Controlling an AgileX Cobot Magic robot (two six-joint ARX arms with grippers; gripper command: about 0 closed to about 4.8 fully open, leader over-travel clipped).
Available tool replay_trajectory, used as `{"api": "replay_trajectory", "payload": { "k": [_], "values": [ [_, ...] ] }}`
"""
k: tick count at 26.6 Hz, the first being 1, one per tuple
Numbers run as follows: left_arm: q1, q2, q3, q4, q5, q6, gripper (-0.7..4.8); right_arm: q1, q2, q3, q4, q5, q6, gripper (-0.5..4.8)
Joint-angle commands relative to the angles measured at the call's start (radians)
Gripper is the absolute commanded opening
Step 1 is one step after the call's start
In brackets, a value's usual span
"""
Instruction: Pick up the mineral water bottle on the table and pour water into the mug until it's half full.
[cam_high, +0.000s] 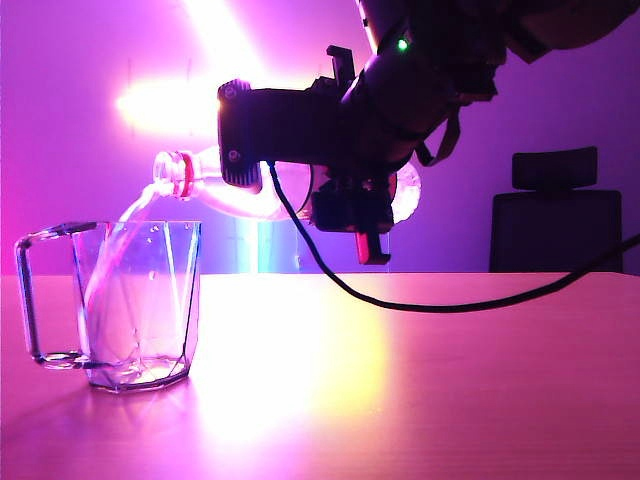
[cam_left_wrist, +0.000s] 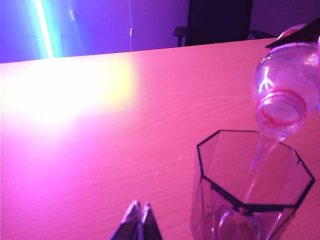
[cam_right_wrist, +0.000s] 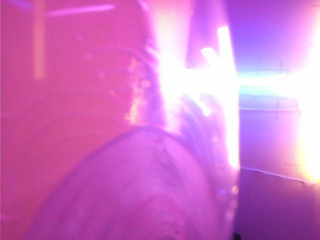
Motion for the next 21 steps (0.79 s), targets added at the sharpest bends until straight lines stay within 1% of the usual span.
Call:
{"api": "replay_trajectory", "payload": {
  "k": [1, 7, 18, 21],
  "values": [
    [-0.002, 0.002, 0.004, 0.013, 0.003, -0.003, -0.02, 0.008, -0.01, 0.013, 0.061, 0.034, -0.023, 2.61],
    [-0.001, 0.002, 0.004, 0.013, 0.003, -0.003, -0.02, 0.008, -0.01, 0.013, 0.077, 0.074, -0.05, 2.61],
    [-0.001, 0.002, 0.004, 0.013, 0.003, -0.003, -0.02, 0.007, -0.01, 0.013, 0.105, 0.094, -0.051, 2.61],
    [-0.001, 0.002, 0.004, 0.013, 0.003, -0.003, -0.02, 0.007, -0.01, 0.013, 0.105, 0.105, -0.074, 2.61]
  ]
}}
